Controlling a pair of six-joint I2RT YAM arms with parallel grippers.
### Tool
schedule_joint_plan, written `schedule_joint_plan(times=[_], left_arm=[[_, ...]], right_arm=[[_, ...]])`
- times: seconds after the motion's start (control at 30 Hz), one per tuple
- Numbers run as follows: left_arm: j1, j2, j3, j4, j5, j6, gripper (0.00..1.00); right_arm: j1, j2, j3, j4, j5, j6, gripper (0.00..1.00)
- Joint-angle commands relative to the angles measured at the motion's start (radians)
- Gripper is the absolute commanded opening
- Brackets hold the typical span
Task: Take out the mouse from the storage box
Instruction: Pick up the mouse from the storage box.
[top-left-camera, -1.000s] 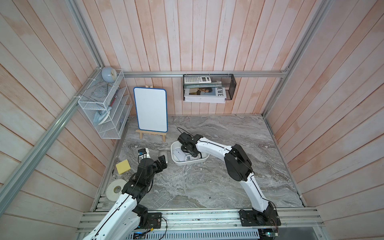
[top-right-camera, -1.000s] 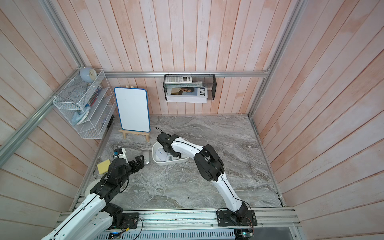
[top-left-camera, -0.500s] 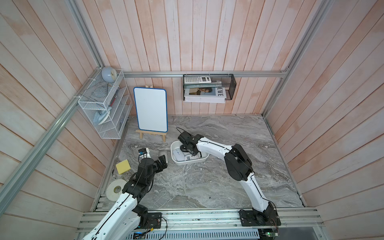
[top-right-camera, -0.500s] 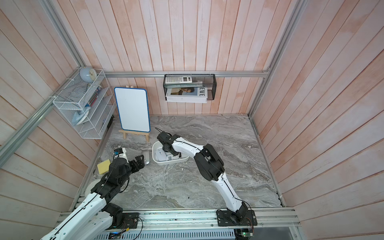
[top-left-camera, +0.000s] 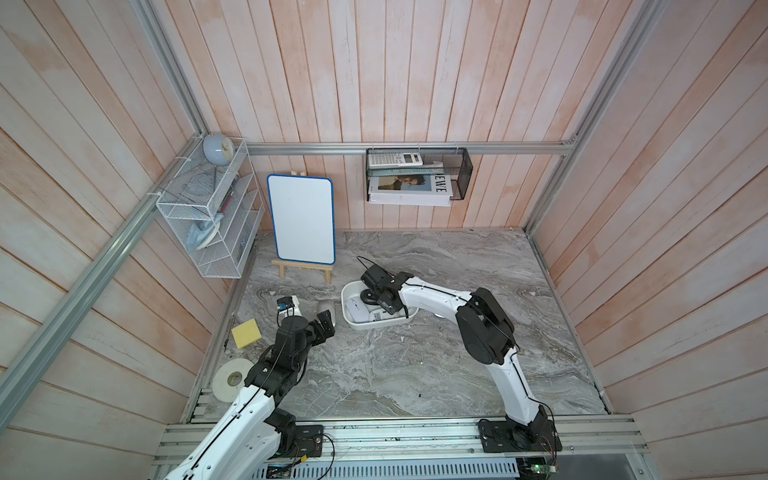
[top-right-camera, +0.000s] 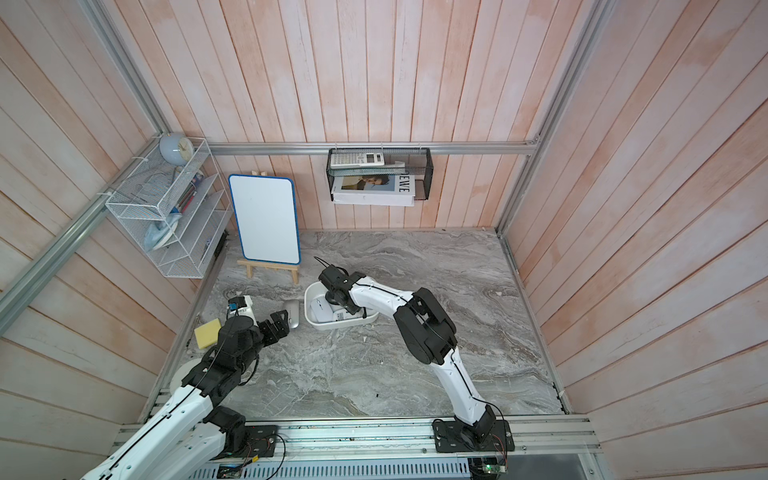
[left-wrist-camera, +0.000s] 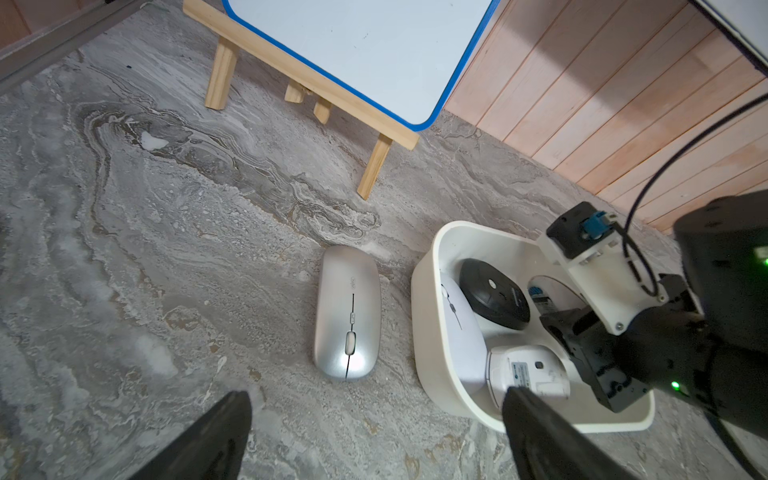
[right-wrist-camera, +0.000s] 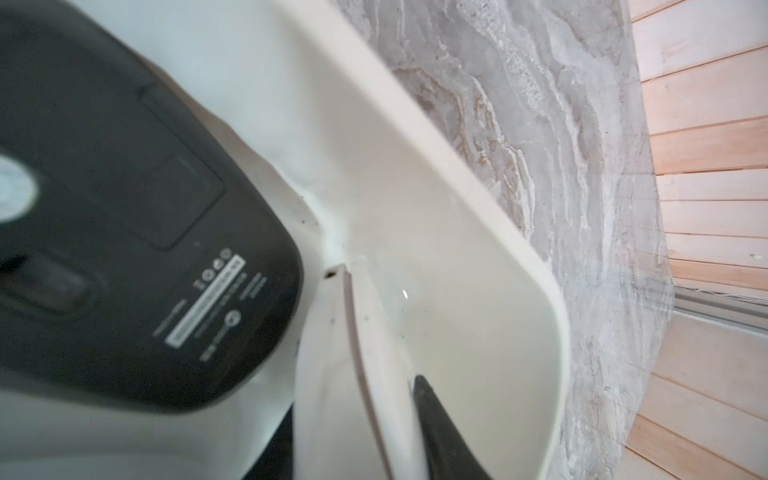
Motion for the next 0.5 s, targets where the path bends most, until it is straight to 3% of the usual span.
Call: schedule_joint_plan(times=[0.0, 0.47], left_arm=[[0.006, -0.001, -0.016, 0.023, 0.006, 0.016, 1.0], [0.006, -0.015, -0.016, 0.015, 0.013, 0.018, 1.0]], right_arm=[[0.004, -0.076, -0.003, 0.002, 0.008, 0.03, 0.35], [0.041, -0.277, -0.077, -0.111, 0.033, 0.134, 0.34]])
